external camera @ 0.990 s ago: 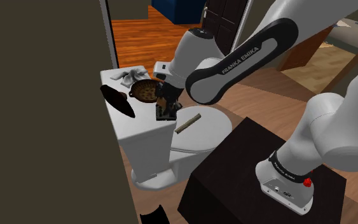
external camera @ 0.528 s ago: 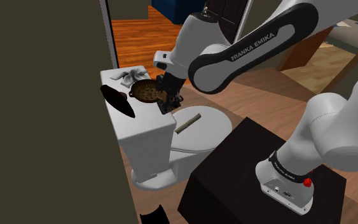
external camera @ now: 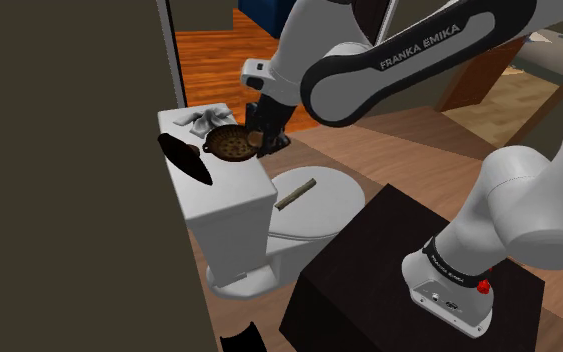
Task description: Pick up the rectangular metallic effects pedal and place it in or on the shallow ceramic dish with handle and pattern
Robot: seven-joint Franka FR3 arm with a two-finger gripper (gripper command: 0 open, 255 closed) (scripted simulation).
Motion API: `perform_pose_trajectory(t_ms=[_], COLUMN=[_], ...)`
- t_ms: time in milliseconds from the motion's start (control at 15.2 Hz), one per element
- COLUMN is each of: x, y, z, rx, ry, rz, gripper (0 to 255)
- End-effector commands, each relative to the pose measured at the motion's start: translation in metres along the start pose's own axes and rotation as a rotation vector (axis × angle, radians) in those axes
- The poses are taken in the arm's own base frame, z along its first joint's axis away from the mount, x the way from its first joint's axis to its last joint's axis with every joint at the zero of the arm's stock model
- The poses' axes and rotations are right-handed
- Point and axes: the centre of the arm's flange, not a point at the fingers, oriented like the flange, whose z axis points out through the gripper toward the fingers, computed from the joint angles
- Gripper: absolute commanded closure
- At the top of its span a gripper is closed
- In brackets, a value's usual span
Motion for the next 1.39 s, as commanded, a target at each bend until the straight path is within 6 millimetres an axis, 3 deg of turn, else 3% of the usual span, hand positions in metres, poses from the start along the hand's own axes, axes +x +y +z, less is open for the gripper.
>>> perform_pose_trajectory(t_ms=[0, 198, 792, 858, 1320], x=[0.001, 0.003, -0.035, -0.043, -0.048], y=[0.003, 0.006, 0.118, 0.14, 0.13], z=[-0.01, -0.021, -0.019, -0.018, 0.017], rx=[0.0, 0.0, 0.0, 0.0, 0.0], ry=[0.0, 0.0, 0.0, 0.0, 0.0], rz=[0.0, 0.0, 0.0, 0.0, 0.0], gripper=[255, 255, 255, 255, 255])
